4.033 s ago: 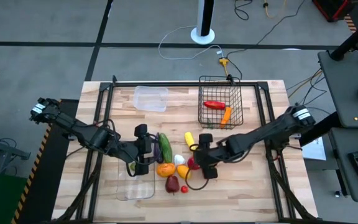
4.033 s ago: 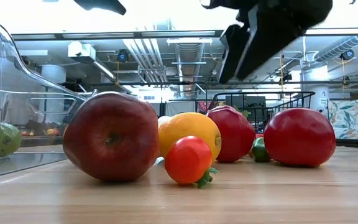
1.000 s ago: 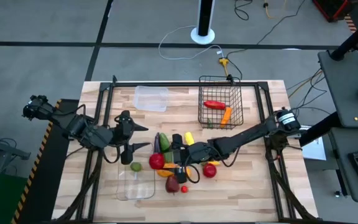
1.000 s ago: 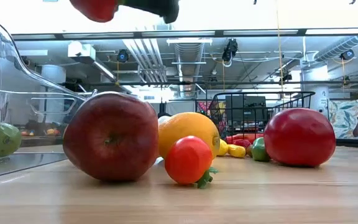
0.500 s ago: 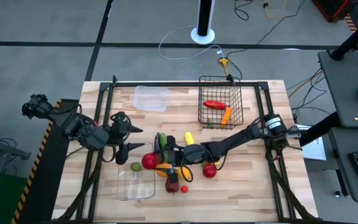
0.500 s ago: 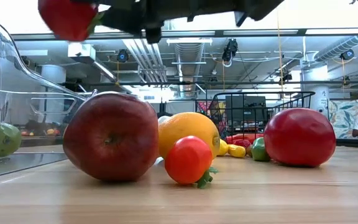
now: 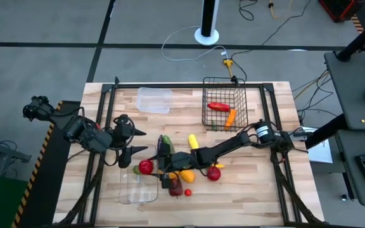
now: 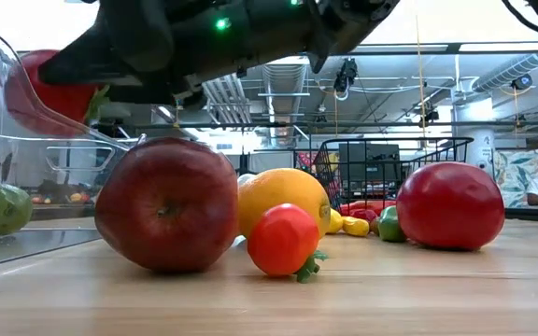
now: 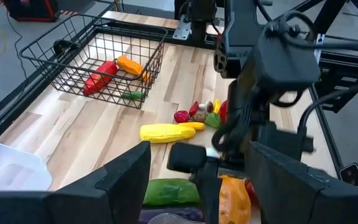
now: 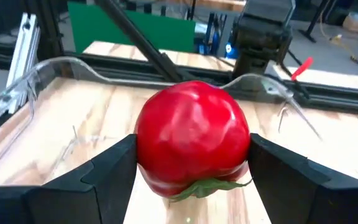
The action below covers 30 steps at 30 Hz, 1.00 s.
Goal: Sort produce into baskets
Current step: Put the left red tomato into the transparent bin, then put the small red bell pepper into the white bin
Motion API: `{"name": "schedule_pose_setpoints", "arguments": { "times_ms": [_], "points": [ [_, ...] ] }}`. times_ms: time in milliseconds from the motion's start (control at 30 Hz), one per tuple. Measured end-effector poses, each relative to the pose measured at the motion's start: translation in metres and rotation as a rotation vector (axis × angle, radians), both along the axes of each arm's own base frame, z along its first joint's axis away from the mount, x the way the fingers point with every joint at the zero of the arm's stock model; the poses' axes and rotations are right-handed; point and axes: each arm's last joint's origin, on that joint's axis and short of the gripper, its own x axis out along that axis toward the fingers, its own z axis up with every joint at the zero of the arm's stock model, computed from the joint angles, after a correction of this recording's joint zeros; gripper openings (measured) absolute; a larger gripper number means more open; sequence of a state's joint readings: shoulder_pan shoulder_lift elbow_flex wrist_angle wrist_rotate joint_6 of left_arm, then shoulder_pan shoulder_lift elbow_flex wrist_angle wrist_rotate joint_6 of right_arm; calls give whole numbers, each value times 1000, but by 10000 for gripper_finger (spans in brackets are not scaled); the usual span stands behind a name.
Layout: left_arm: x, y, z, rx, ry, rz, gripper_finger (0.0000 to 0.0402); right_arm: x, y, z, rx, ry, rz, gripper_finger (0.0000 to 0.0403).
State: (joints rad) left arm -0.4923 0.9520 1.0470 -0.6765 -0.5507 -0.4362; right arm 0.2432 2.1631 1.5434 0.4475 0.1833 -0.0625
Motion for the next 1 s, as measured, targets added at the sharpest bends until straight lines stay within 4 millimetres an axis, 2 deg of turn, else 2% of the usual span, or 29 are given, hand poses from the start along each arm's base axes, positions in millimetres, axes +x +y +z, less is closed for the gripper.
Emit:
{"name": "schedule_pose_setpoints", "arguments": {
  "times_ms": [300, 833, 1000],
  "points": [
    [1, 0, -2, 7, 14, 0, 244, -2, -1, -5, -7, 128, -8, 287],
    [5, -3, -6, 19, 36, 0, 244, -2, -1, -3, 12, 130, -6, 327],
    [10, -5, -10, 25, 55, 3, 244, -5, -2, 7, -5, 134, -1, 323]
  ]
}}
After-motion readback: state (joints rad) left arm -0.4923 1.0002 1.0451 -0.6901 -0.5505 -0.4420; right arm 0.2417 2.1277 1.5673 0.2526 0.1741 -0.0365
